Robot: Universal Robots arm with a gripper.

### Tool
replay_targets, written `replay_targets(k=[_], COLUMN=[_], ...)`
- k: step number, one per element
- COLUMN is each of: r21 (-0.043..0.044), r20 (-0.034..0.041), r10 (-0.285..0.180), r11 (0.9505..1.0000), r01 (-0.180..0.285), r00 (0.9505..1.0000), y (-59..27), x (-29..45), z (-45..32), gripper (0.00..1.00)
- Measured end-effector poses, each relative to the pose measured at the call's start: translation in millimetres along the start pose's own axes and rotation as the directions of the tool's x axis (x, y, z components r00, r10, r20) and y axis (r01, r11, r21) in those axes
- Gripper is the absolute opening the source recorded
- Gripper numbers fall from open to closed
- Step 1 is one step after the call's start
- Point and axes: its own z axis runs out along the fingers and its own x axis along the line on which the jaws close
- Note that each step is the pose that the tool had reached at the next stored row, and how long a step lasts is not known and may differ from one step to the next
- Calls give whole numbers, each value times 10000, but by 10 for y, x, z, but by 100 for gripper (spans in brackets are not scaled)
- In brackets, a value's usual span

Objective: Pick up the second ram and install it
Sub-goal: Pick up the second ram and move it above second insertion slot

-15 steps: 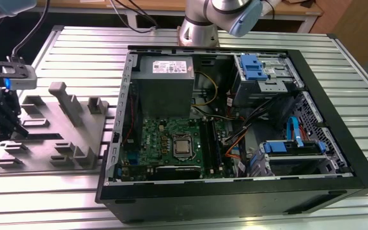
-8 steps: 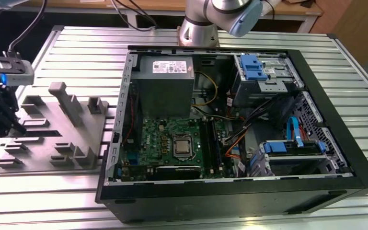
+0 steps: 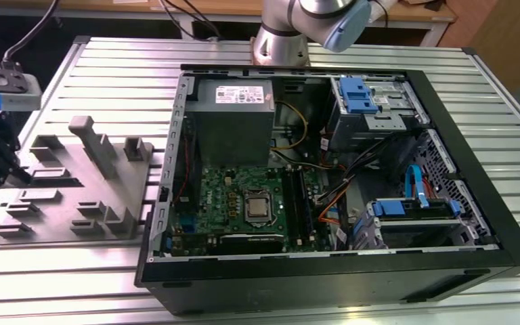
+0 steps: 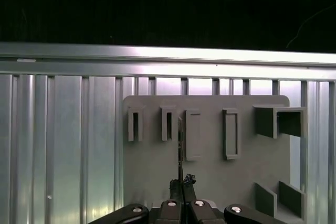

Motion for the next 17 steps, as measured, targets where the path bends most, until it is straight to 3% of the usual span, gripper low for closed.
replay_targets(k=[9, 17], r21=[0, 1], r20=[27, 28], r10=[0, 0], r11=[10000, 10000], r01=[0, 0], r00=[10000, 10000], y=[-1, -1], x=[-16, -18], z=[-178, -191], gripper=[8, 8])
